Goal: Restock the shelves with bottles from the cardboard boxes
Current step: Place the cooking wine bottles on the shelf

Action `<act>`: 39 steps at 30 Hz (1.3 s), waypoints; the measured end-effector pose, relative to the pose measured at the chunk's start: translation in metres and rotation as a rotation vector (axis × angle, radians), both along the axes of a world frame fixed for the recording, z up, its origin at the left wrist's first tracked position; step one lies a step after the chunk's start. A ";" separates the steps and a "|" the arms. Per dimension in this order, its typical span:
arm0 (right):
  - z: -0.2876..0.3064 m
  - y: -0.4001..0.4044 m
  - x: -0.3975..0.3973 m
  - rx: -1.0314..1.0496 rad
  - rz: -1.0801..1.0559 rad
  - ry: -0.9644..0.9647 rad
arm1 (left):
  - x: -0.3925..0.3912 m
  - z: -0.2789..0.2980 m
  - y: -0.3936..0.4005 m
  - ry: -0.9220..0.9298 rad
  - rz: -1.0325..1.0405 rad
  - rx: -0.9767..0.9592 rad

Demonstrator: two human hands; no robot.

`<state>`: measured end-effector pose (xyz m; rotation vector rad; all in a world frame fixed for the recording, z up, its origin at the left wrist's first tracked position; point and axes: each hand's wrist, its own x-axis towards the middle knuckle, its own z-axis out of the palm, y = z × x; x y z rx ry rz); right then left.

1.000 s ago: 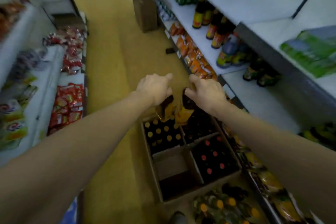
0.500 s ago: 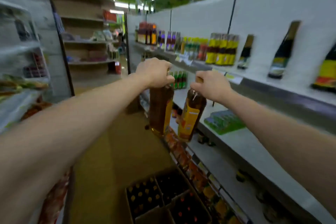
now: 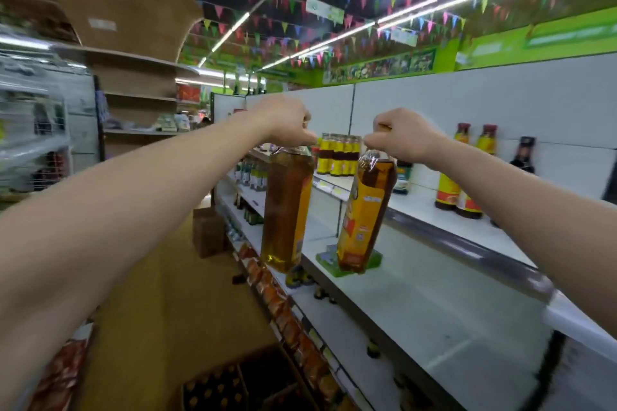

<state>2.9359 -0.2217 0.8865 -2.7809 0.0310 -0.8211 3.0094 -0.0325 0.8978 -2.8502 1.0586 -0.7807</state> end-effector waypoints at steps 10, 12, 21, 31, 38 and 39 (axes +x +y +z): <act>0.025 -0.049 -0.103 -0.012 -0.115 0.048 | -0.083 0.036 -0.071 -0.050 -0.135 0.046; 0.027 -0.058 -0.118 -0.002 -0.159 0.041 | -0.087 0.042 -0.089 -0.047 -0.195 0.032; 0.050 -0.095 -0.181 -0.020 -0.442 0.002 | -0.096 0.060 -0.175 -0.057 -0.489 -0.018; 0.044 -0.120 -0.254 -0.014 -0.775 -0.010 | -0.137 0.047 -0.247 0.018 -0.800 -0.145; 0.053 -0.149 -0.308 0.030 -0.911 -0.025 | -0.181 0.064 -0.306 0.087 -0.954 -0.156; 0.054 -0.153 -0.316 0.031 -0.923 -0.035 | -0.189 0.066 -0.313 0.088 -0.979 -0.163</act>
